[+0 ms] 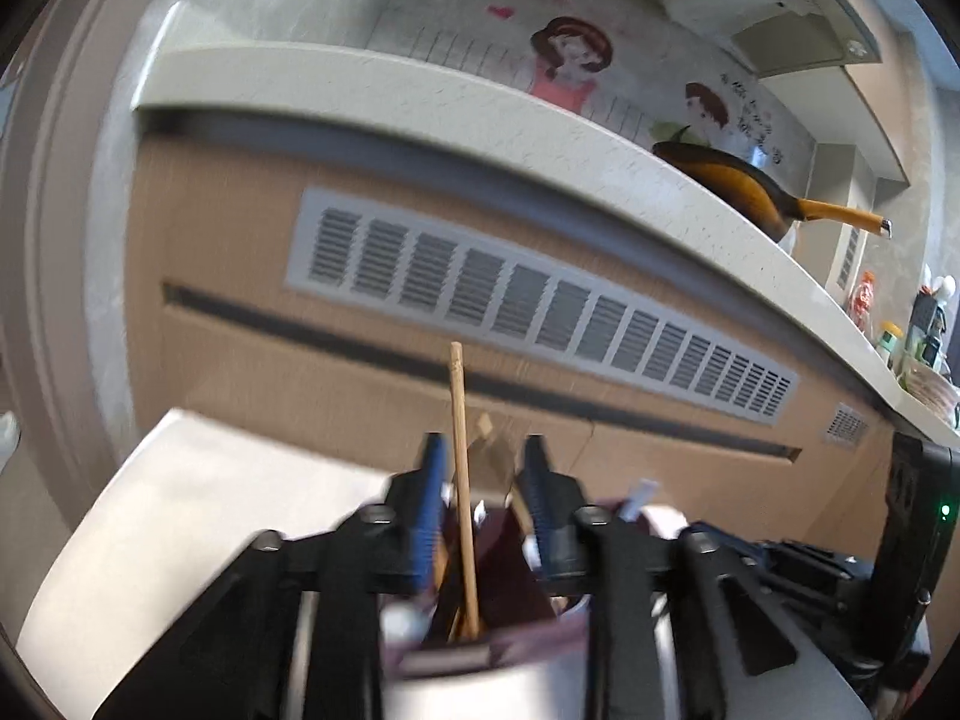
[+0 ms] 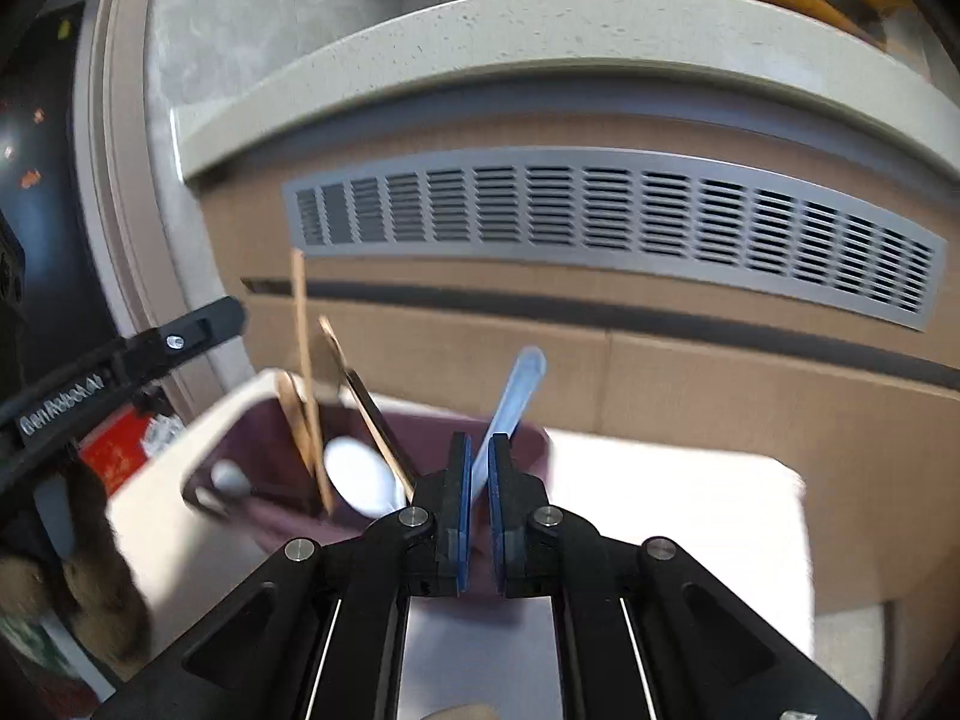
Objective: Organize utensils
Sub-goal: 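Lift the chopstick and blue spatula over the caddy and open both grippers, then grasp the smiley-face steel spoon with the left gripper while the right reaches the shovel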
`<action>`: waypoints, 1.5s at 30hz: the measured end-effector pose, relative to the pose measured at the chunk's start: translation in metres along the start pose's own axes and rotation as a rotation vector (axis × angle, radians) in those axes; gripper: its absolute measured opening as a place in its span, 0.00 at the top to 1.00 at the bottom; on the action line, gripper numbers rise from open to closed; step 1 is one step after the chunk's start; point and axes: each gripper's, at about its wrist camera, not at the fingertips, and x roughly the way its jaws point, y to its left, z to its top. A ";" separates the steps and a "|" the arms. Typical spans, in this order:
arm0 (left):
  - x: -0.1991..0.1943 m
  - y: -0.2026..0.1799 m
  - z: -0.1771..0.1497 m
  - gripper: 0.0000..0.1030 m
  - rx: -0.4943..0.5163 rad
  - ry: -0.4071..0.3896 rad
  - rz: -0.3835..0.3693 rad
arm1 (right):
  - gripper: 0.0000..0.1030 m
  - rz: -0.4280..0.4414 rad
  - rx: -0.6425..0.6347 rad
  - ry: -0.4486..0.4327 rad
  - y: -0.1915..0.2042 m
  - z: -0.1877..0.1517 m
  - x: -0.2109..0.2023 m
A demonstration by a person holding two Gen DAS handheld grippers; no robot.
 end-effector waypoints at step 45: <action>-0.110 0.014 -0.150 0.48 0.173 0.452 0.043 | 0.71 -0.126 -0.024 0.249 0.062 -0.149 -0.109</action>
